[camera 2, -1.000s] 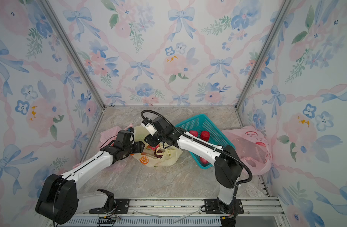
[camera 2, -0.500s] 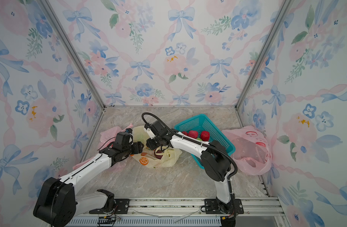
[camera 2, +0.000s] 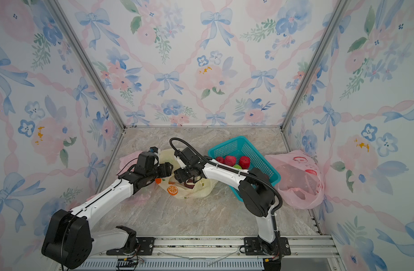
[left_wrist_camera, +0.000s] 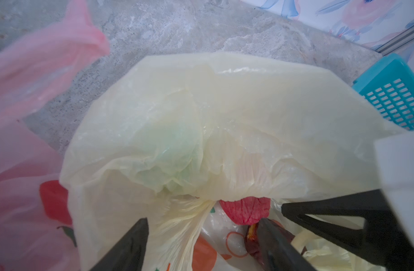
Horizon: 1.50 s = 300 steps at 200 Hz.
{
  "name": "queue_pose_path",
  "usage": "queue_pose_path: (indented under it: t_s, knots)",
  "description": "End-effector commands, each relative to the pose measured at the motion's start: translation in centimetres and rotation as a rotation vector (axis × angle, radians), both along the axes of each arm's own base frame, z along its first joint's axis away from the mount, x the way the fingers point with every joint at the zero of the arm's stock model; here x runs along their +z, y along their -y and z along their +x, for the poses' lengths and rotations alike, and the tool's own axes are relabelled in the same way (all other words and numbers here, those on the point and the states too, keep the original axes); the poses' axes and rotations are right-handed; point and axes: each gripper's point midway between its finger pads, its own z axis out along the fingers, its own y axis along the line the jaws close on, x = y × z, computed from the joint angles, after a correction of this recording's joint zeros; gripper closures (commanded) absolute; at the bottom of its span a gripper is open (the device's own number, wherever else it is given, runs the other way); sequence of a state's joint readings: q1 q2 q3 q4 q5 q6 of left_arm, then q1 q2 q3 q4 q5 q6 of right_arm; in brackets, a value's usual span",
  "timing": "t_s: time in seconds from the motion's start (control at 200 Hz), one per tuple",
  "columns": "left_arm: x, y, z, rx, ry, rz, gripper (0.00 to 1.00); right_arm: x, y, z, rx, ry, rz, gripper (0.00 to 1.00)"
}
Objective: Untie the knot of a plastic bag & take out the apple
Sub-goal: Pick up the apple from the plastic bag.
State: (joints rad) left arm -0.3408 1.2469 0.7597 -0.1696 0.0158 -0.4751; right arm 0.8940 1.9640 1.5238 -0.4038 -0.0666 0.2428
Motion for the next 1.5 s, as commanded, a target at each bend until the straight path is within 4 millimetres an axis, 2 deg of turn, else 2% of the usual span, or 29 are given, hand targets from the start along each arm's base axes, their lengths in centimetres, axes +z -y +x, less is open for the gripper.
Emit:
queue_pose_path:
  t_s: [0.0,0.235,0.34,0.475,0.605,0.685,0.795,0.98,1.26,1.395,1.455,1.495]
  knots:
    - [1.0,0.3,0.1,-0.004,0.025,-0.013,0.23,-0.9,0.7,1.6,-0.078,0.076,-0.068,0.27]
    - [0.9,0.2,-0.5,-0.006,0.028,-0.014,0.23,-3.1,-0.1,3.4,-0.114,0.06,-0.141,0.26]
    - [1.3,0.0,-0.5,0.002,0.043,-0.01,0.23,-3.9,-0.2,3.9,-0.136,0.062,-0.155,0.18]
    - [1.2,-0.1,-0.5,0.001,0.041,-0.007,0.23,-4.8,-0.3,4.4,-0.147,0.071,-0.173,0.16]
    - [1.0,0.0,-0.5,-0.002,0.036,-0.004,0.23,-5.4,-0.1,4.6,-0.154,0.075,-0.186,0.19]
    - [1.2,-0.1,-0.4,0.0,0.041,-0.002,0.23,-5.4,0.0,4.5,-0.154,0.08,-0.185,0.25]
    - [1.3,-0.1,-0.4,0.001,0.047,-0.002,0.23,-4.5,0.1,4.3,-0.15,0.096,-0.165,0.32]
    - [1.8,-0.1,-0.5,0.002,0.059,-0.007,0.23,-1.7,-0.3,3.2,-0.102,0.104,-0.091,0.42]
    - [4.1,-0.2,-0.9,-0.013,0.13,-0.016,0.23,6.8,-1.9,-2.1,0.149,-0.064,0.213,0.44]
    - [5.3,-0.4,-1.1,-0.025,0.171,-0.007,0.24,10.3,-0.6,-3.0,0.179,-0.089,0.324,0.46]
    - [5.7,-0.4,-1.2,-0.045,0.189,0.012,0.24,12.0,1.2,-2.2,0.14,-0.047,0.357,0.46]
    - [5.8,-0.4,-1.4,-0.054,0.196,0.031,0.24,12.9,3.1,-1.1,0.086,-0.008,0.358,0.46]
